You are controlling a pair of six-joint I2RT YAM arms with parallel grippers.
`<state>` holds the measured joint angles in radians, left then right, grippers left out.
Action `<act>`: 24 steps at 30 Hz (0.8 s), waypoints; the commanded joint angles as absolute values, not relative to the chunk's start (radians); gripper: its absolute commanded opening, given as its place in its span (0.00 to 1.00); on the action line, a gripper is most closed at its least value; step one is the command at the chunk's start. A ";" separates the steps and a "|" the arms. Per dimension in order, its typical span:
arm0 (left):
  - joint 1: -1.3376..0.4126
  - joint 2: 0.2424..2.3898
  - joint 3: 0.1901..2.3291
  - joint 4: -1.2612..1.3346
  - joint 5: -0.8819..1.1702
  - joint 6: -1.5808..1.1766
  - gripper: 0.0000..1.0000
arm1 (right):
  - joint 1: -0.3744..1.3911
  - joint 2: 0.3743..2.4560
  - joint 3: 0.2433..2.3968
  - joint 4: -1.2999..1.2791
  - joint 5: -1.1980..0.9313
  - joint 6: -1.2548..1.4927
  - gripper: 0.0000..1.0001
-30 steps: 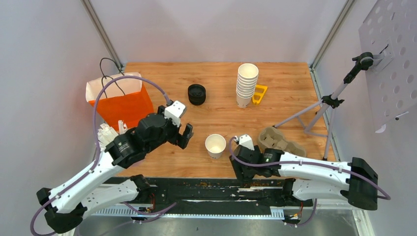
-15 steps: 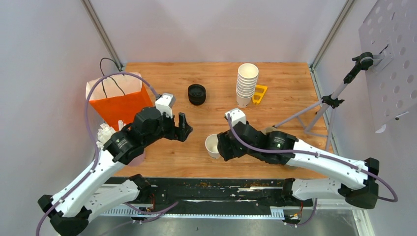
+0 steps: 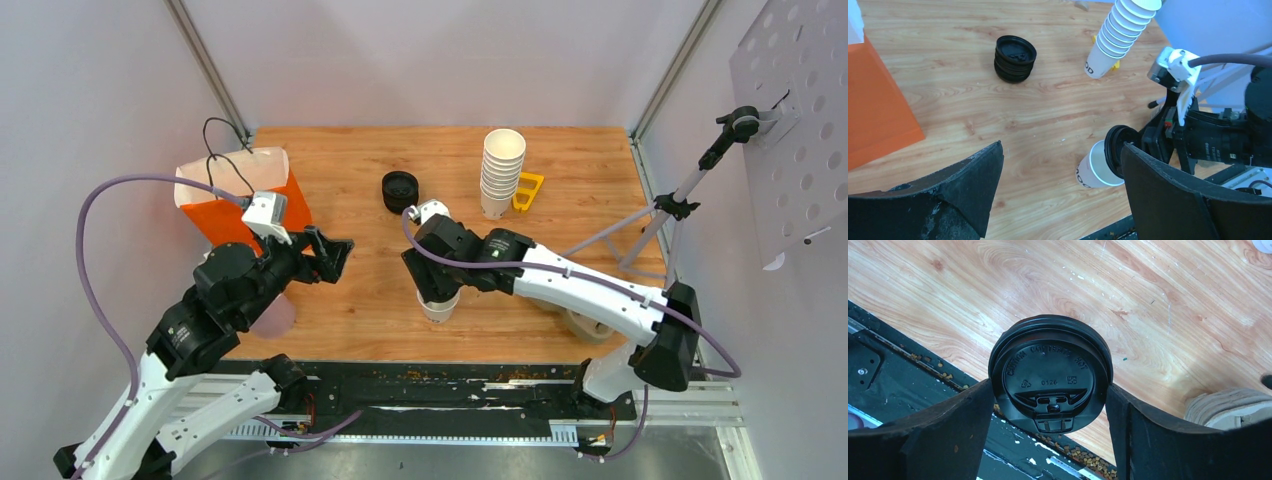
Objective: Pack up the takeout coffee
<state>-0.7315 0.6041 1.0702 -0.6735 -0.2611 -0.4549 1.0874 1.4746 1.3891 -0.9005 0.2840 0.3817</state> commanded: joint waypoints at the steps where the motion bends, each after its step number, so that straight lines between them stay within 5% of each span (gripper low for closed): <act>1: -0.730 0.591 1.078 -0.688 -0.311 -0.445 0.94 | 1.053 1.520 1.450 -0.923 0.228 0.347 0.78; 24: -0.730 0.584 1.067 -0.700 -0.313 -0.432 0.94 | 1.032 1.674 1.507 -0.988 0.179 0.337 0.81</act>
<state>-0.7315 0.5861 1.0679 -0.7151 -0.3012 -0.4435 1.0370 1.6493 1.4479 -0.9558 0.1875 0.3485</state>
